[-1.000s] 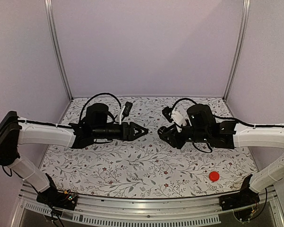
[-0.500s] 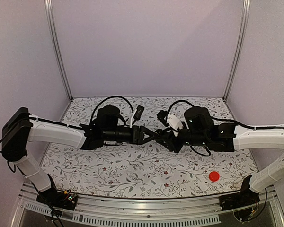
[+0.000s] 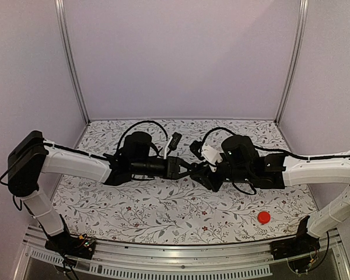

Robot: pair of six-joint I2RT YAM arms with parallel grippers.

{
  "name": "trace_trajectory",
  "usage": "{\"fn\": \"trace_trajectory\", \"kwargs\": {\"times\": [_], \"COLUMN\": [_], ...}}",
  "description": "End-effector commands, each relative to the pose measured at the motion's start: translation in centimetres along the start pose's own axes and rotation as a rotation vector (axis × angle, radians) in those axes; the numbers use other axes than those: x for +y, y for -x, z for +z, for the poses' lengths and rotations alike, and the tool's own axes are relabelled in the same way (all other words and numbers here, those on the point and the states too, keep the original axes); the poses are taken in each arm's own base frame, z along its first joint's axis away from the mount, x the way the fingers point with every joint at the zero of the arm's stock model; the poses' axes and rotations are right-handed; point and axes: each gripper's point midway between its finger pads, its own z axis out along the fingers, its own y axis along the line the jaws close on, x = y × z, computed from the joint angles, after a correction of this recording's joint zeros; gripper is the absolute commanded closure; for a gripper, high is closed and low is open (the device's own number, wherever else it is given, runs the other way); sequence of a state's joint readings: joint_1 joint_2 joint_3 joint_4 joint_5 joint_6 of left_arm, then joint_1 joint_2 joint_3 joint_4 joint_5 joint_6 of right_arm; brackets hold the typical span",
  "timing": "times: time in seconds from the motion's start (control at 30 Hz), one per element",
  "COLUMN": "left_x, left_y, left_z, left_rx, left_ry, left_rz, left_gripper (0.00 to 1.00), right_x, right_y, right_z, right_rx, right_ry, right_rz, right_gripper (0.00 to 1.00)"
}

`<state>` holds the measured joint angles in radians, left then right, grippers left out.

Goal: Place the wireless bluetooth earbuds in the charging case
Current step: Pass from the right arm to the left

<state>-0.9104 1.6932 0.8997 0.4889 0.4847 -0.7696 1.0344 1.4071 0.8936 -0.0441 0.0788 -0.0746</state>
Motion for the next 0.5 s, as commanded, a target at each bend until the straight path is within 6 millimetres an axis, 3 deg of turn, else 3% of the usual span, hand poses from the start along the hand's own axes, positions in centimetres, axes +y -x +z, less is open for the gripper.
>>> {"fn": "trace_trajectory", "kwargs": {"times": [0.0, 0.2, 0.3, 0.4, 0.47], "left_x": [-1.6, -1.8, -1.8, -1.8, -1.6], "left_y": [0.1, -0.1, -0.2, -0.1, -0.2], "left_z": [0.6, 0.5, 0.3, -0.2, -0.4], "left_rx": [0.005, 0.020, 0.031, 0.045, 0.077], "left_ry": [-0.054, -0.059, -0.054, -0.041, -0.026], "left_rz": [0.029, 0.061, 0.104, 0.175, 0.259], "left_gripper": [0.77, 0.91, 0.98, 1.00, 1.00], "right_x": [-0.2, -0.2, 0.1, 0.9, 1.5], "right_y": [1.9, 1.7, 1.6, 1.8, 2.0], "right_z": [-0.1, -0.2, -0.4, -1.2, -2.1], "right_rx": [-0.047, -0.050, -0.046, -0.067, -0.082], "right_ry": [-0.026, -0.025, -0.008, 0.044, 0.088], "right_rz": [-0.014, -0.021, -0.019, -0.010, 0.001], "right_gripper": [0.58, 0.50, 0.28, 0.14, 0.10]}}
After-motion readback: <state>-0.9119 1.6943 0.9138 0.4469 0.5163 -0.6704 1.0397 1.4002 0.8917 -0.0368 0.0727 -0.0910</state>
